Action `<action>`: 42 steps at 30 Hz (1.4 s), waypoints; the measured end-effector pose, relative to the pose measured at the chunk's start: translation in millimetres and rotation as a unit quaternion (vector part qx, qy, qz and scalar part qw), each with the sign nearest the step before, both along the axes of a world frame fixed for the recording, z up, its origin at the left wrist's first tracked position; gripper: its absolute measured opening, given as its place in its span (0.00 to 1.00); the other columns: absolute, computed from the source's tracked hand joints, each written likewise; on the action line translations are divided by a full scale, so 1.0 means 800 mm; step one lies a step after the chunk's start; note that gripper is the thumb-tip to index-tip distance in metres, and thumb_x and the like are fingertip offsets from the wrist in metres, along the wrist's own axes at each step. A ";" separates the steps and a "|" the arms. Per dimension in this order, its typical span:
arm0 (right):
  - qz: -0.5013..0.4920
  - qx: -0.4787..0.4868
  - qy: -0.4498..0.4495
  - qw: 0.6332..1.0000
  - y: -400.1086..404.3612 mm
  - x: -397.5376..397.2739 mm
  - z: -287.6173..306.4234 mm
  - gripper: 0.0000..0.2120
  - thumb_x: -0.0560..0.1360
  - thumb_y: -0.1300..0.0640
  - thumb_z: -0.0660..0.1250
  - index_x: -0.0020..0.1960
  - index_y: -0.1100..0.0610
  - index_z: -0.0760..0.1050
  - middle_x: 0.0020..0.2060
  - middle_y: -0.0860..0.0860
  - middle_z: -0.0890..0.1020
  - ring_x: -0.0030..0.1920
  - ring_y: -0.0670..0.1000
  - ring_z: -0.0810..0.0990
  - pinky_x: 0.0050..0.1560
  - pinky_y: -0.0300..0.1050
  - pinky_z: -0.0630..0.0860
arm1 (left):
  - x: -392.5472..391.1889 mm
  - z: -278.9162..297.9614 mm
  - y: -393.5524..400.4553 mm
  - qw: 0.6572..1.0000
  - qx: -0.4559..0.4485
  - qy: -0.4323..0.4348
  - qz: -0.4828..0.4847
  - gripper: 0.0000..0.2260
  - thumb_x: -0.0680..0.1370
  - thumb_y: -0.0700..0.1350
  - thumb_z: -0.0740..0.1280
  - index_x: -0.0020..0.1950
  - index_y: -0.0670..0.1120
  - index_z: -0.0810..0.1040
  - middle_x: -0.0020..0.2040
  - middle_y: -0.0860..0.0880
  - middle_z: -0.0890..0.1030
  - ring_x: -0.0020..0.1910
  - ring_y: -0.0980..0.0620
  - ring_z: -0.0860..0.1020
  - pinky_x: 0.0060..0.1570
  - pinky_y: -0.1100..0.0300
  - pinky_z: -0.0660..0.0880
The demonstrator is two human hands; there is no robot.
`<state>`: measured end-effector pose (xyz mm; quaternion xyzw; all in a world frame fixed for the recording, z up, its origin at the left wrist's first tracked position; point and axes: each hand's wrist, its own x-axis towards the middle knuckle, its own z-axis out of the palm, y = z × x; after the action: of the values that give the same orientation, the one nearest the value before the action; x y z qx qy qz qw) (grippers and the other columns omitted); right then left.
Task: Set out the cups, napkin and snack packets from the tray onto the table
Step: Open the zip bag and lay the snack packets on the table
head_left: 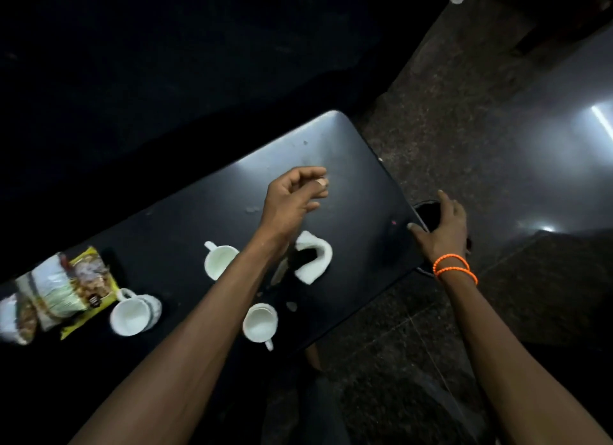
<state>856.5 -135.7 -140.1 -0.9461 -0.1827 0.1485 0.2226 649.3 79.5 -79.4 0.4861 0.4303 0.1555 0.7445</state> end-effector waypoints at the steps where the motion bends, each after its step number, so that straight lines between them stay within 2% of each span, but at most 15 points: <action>1: 0.017 0.016 -0.001 1.000 0.021 -0.014 0.006 0.42 0.69 0.61 0.79 0.79 0.59 0.64 0.75 0.68 0.65 0.77 0.65 0.64 0.78 0.51 0.61 | -0.016 0.001 0.008 1.000 0.002 0.005 0.018 0.07 0.80 0.39 0.70 0.57 0.47 0.84 0.49 0.49 0.86 0.47 0.53 0.85 0.49 0.58 0.77; 5: 0.090 0.106 -0.054 0.989 0.105 -0.080 0.028 0.34 0.71 0.63 0.77 0.75 0.64 0.70 0.69 0.67 0.74 0.69 0.66 0.73 0.74 0.51 0.67 | -0.110 0.003 0.048 0.990 0.037 0.055 0.128 0.07 0.80 0.36 0.70 0.51 0.47 0.84 0.43 0.47 0.85 0.40 0.55 0.84 0.48 0.57 0.77; 7: 0.100 0.162 -0.066 0.980 0.146 -0.122 0.036 0.29 0.72 0.66 0.75 0.71 0.65 0.74 0.64 0.66 0.77 0.61 0.66 0.79 0.67 0.45 0.71 | -0.172 -0.003 0.068 0.971 0.069 0.102 0.206 0.07 0.79 0.35 0.70 0.51 0.45 0.85 0.45 0.46 0.86 0.41 0.54 0.83 0.48 0.58 0.78; 11: 0.143 0.223 -0.015 0.964 0.229 -0.227 0.036 0.24 0.71 0.68 0.73 0.67 0.64 0.77 0.58 0.63 0.80 0.47 0.56 0.81 0.58 0.34 0.74 | -0.310 -0.025 0.095 0.867 0.146 0.266 0.395 0.09 0.77 0.38 0.69 0.52 0.47 0.86 0.44 0.55 0.85 0.47 0.55 0.82 0.47 0.70 0.75; 12: 0.162 0.230 0.018 0.959 0.248 -0.257 0.034 0.22 0.72 0.68 0.72 0.66 0.63 0.78 0.58 0.62 0.81 0.47 0.56 0.81 0.58 0.39 0.77 | -0.342 -0.032 0.099 0.842 0.144 0.287 0.433 0.09 0.77 0.37 0.68 0.53 0.45 0.86 0.46 0.53 0.84 0.50 0.53 0.82 0.50 0.69 0.76; 15: 0.234 0.228 0.099 0.940 0.295 -0.350 0.024 0.18 0.73 0.68 0.71 0.62 0.62 0.81 0.55 0.61 0.83 0.45 0.59 0.84 0.53 0.57 0.82 | -0.416 -0.055 0.104 0.792 0.142 0.349 0.480 0.10 0.77 0.40 0.67 0.55 0.44 0.85 0.51 0.48 0.84 0.53 0.48 0.81 0.60 0.55 0.77; 17: 0.283 0.218 0.127 0.925 0.320 -0.409 0.016 0.15 0.72 0.66 0.72 0.59 0.62 0.83 0.49 0.60 0.85 0.44 0.59 0.85 0.52 0.57 0.82 | -0.452 -0.071 0.102 0.772 0.141 0.388 0.483 0.11 0.77 0.42 0.68 0.57 0.45 0.85 0.58 0.44 0.83 0.57 0.44 0.81 0.63 0.50 0.76; 20: 0.317 0.176 0.194 0.912 0.353 -0.485 0.008 0.11 0.74 0.61 0.74 0.55 0.60 0.85 0.46 0.56 0.87 0.42 0.50 0.83 0.54 0.50 0.83 | -0.490 -0.089 0.099 0.754 0.123 0.437 0.475 0.13 0.75 0.45 0.68 0.59 0.50 0.84 0.63 0.43 0.80 0.65 0.41 0.77 0.68 0.46 0.67; 23: 0.343 0.106 0.249 0.899 0.377 -0.544 -0.004 0.15 0.74 0.55 0.75 0.59 0.58 0.83 0.49 0.57 0.88 0.48 0.53 0.84 0.55 0.44 0.79 | -0.517 -0.105 0.101 0.761 0.070 0.455 0.458 0.17 0.76 0.51 0.70 0.64 0.49 0.81 0.67 0.41 0.78 0.69 0.38 0.75 0.70 0.39 0.67; 27: 0.330 0.044 0.288 0.898 0.389 -0.603 -0.028 0.23 0.70 0.53 0.78 0.63 0.58 0.80 0.55 0.59 0.85 0.55 0.59 0.84 0.52 0.42 0.77 | -0.541 -0.122 0.097 0.815 0.061 0.388 0.427 0.22 0.76 0.50 0.75 0.68 0.44 0.80 0.67 0.37 0.77 0.64 0.38 0.78 0.66 0.48 0.76; 32: 0.307 0.029 0.284 0.908 0.394 -0.642 -0.044 0.27 0.67 0.55 0.82 0.62 0.60 0.77 0.57 0.59 0.85 0.58 0.59 0.84 0.60 0.53 0.82 | -0.560 -0.129 0.091 0.833 0.077 0.378 0.396 0.21 0.73 0.49 0.78 0.65 0.47 0.82 0.64 0.41 0.79 0.59 0.43 0.80 0.59 0.57 0.76; 35: 0.292 0.034 0.310 0.904 0.400 -0.649 -0.045 0.23 0.68 0.59 0.80 0.60 0.60 0.80 0.54 0.58 0.86 0.54 0.57 0.85 0.58 0.53 0.82 | -0.570 -0.132 0.093 0.837 0.081 0.375 0.391 0.20 0.73 0.49 0.78 0.64 0.50 0.82 0.63 0.43 0.78 0.58 0.45 0.80 0.54 0.59 0.75; 37: 0.280 0.046 0.317 0.905 0.405 -0.638 -0.041 0.21 0.68 0.59 0.79 0.60 0.59 0.82 0.50 0.56 0.87 0.46 0.54 0.85 0.51 0.46 0.83 | -0.576 -0.133 0.095 0.836 0.080 0.379 0.388 0.19 0.72 0.47 0.77 0.63 0.50 0.82 0.64 0.44 0.78 0.57 0.47 0.80 0.50 0.63 0.73; 40: 0.242 0.082 0.309 0.916 0.410 -0.592 -0.032 0.18 0.67 0.59 0.80 0.56 0.59 0.84 0.41 0.52 0.85 0.35 0.46 0.80 0.36 0.32 0.76 | -0.578 -0.133 0.093 0.836 0.096 0.400 0.362 0.17 0.72 0.42 0.75 0.61 0.48 0.83 0.67 0.44 0.76 0.60 0.46 0.79 0.55 0.65 0.71; 42: 0.200 0.098 0.344 0.912 0.408 -0.551 -0.029 0.18 0.66 0.61 0.80 0.55 0.60 0.85 0.43 0.53 0.87 0.37 0.48 0.84 0.41 0.38 0.82 | -0.572 -0.128 0.093 0.834 0.099 0.410 0.355 0.17 0.73 0.41 0.74 0.62 0.47 0.83 0.68 0.44 0.75 0.63 0.46 0.78 0.60 0.63 0.70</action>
<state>416.0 190.6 -163.2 -0.7539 -0.2937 0.4873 0.3285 192.0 153.5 -182.0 0.3904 0.8215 0.2375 0.3410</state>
